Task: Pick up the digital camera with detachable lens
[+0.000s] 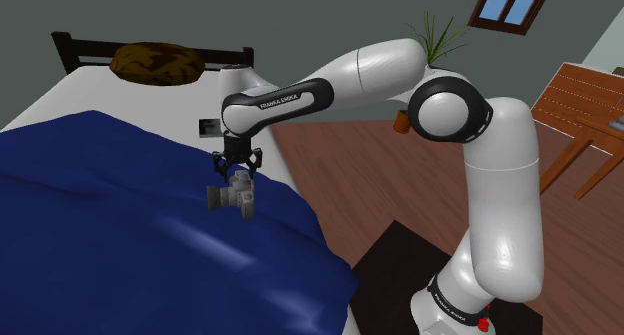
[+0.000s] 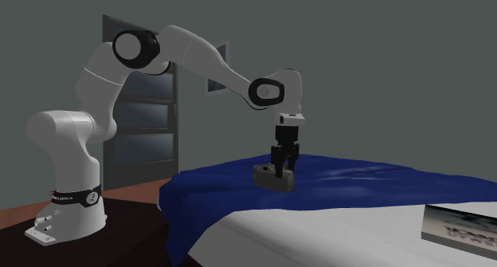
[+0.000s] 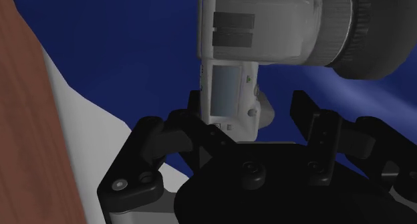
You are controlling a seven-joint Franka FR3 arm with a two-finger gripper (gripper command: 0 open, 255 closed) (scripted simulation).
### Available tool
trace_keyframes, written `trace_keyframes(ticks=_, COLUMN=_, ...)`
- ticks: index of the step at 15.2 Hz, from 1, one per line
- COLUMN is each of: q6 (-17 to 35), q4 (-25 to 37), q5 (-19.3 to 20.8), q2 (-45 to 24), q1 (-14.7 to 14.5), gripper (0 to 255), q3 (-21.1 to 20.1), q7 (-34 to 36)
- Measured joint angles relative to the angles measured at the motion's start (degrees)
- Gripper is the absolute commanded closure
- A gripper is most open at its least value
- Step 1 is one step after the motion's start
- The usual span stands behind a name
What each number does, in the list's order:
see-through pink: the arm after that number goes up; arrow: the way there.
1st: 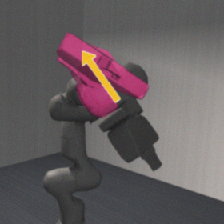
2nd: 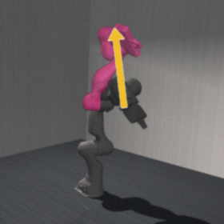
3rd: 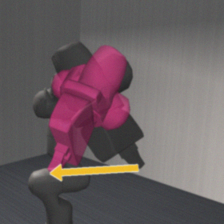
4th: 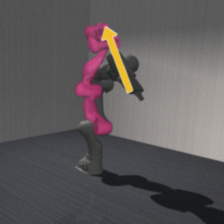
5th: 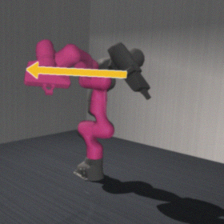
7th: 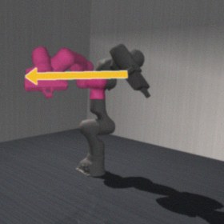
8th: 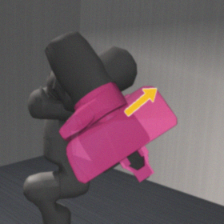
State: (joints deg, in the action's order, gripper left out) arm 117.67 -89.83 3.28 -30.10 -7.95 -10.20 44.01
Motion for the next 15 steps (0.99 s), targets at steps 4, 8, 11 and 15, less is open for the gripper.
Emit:
trace_keyframes(ticks=4, q6=-1.9, q4=0.8, q5=-0.2, q2=0.9, q1=0.1, gripper=255, q3=-0.1, q7=-0.1)
trace_keyframes(ticks=8, q6=-4.5, q4=2.7, q5=-0.3, q2=1.7, q1=0.1, gripper=255, q3=-0.2, q7=-0.1)
trace_keyframes(ticks=11, q6=-6.3, q4=3.8, q5=-0.5, q2=2.5, q1=0.1, gripper=255, q3=-0.2, q7=-0.2)
trace_keyframes(ticks=15, q6=-9.1, q4=5.8, q5=-0.6, q2=3.2, q1=0.1, gripper=255, q3=-0.3, q7=-0.2)
